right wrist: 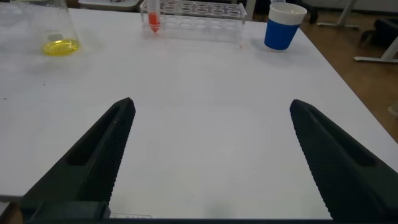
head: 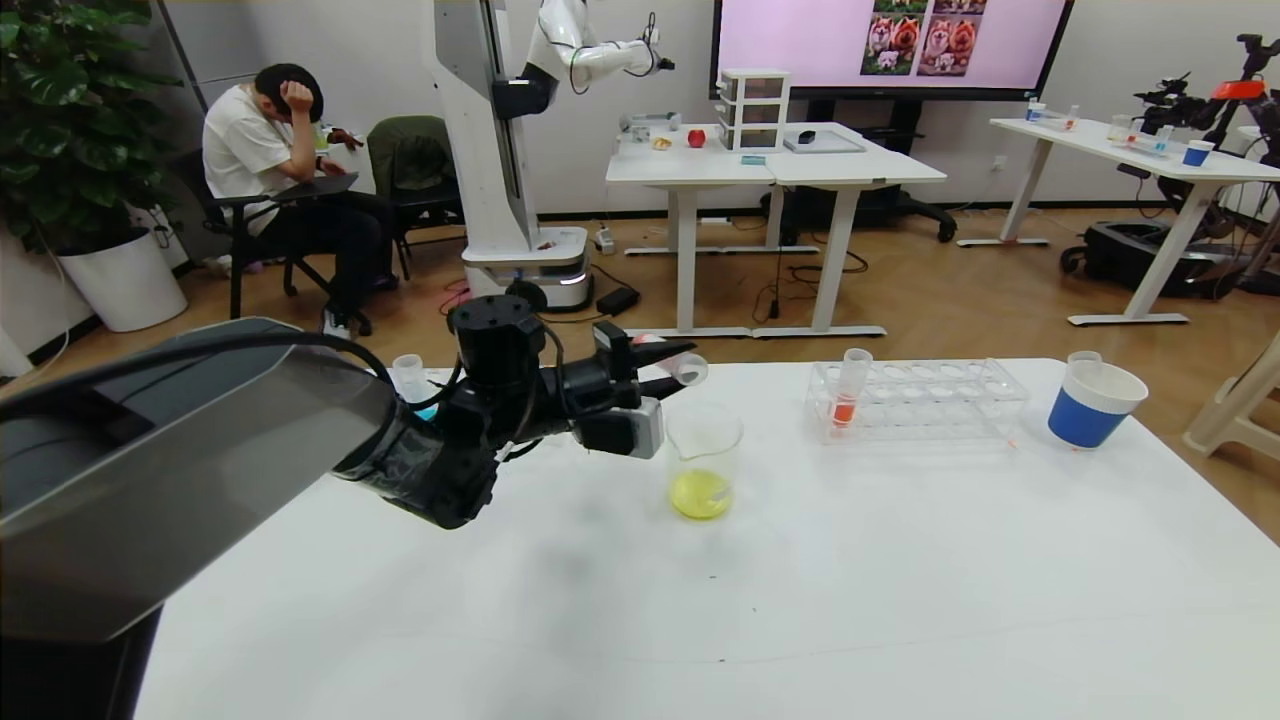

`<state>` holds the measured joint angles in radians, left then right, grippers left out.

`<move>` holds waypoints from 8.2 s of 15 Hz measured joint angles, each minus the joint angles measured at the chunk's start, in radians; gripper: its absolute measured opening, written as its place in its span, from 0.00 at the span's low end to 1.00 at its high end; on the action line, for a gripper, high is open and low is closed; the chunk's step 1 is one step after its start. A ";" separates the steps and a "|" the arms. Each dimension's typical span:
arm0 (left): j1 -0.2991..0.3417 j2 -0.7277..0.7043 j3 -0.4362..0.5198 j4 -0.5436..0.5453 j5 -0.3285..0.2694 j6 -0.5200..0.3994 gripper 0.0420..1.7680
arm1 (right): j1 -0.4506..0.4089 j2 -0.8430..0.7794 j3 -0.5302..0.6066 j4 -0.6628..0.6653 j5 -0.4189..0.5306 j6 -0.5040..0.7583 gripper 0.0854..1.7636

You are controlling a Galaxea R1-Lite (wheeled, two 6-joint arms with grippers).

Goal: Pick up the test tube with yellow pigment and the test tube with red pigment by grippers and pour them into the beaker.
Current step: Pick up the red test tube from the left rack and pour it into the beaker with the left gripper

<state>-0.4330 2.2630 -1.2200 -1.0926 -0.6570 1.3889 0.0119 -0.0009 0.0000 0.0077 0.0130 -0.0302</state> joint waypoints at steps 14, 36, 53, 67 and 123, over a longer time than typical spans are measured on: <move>0.007 0.048 -0.164 0.191 -0.093 0.261 0.26 | 0.000 0.000 0.000 0.000 0.000 0.000 0.98; 0.011 0.037 -0.213 0.280 -0.098 0.377 0.26 | 0.000 0.000 0.000 0.000 0.000 0.000 0.98; 0.057 -0.220 -0.232 0.389 0.992 -1.497 0.26 | 0.000 0.000 0.000 0.000 0.000 0.000 0.98; 0.562 -0.293 0.120 0.083 0.703 -1.483 0.26 | 0.000 0.000 0.000 0.000 0.000 0.000 0.98; 0.381 -1.537 0.341 0.906 0.769 -1.256 0.99 | 0.000 0.000 0.000 0.000 0.000 0.000 0.98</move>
<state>-0.0523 0.7264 -0.8787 -0.1862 0.1123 0.1332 0.0119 -0.0009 0.0000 0.0072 0.0134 -0.0302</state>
